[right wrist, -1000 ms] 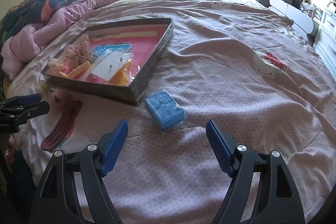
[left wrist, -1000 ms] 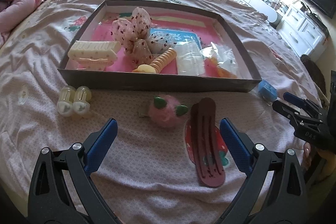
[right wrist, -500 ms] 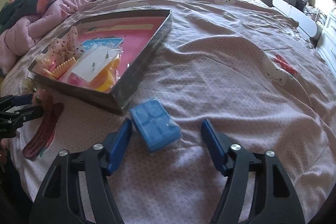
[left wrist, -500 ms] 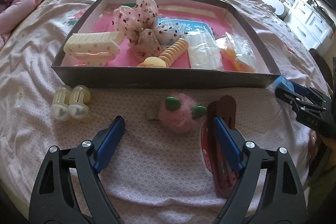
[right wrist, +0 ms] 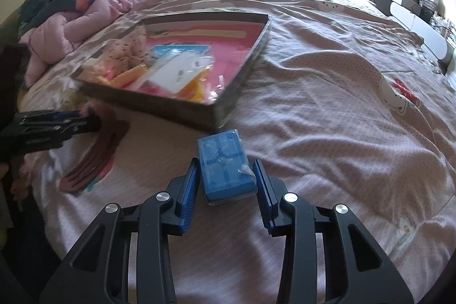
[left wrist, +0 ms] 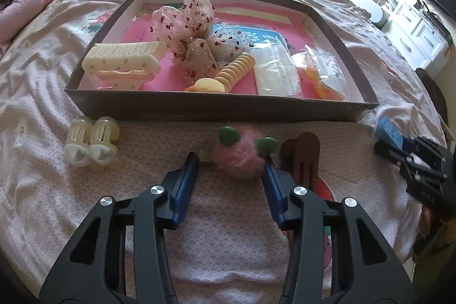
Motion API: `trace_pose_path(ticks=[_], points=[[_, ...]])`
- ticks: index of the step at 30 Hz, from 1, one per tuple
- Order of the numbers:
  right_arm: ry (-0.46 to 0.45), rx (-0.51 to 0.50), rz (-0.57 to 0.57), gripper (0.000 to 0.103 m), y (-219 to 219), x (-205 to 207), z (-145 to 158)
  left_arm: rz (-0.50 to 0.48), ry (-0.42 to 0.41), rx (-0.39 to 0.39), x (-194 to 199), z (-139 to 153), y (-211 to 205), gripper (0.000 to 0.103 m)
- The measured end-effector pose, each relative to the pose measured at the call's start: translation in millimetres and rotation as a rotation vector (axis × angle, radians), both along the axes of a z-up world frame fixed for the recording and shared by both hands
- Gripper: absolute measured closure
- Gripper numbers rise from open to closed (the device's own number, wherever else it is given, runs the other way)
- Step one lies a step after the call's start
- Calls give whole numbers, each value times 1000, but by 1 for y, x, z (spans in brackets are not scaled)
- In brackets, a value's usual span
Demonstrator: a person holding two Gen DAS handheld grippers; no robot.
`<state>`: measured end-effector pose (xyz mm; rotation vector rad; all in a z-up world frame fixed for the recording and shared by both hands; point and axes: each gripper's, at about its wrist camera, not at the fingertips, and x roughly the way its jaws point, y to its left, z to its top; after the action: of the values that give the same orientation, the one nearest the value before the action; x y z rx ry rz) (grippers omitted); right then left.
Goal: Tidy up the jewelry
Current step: 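Carry the pom-pom clip into the box and release while the right tool drops the blue box there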
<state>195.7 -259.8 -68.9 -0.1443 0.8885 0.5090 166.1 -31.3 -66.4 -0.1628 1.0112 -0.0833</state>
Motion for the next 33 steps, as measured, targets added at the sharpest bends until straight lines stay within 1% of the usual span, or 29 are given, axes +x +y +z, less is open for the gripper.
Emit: trace_pose_path(ticks=[5, 10, 12, 19, 27, 33], points=[[-6, 8, 35, 69, 11, -16, 9, -1, -18, -17, -5, 5, 1, 69], [-21, 15, 67, 69, 22, -27, 20, -2, -54, -35, -15, 18, 4, 70], [-24, 26, 76, 69, 26, -30, 25, 2, -77, -25, -21, 26, 5, 70], [-47, 27, 118, 69, 46, -37, 40, 10, -135, -26, -34, 46, 14, 69], [-73, 40, 127, 69, 63, -30, 56, 41, -165, -45, -30, 62, 32, 69], [-97, 53, 120, 69, 74, -14, 68, 39, -196, -40, -15, 78, 37, 69]])
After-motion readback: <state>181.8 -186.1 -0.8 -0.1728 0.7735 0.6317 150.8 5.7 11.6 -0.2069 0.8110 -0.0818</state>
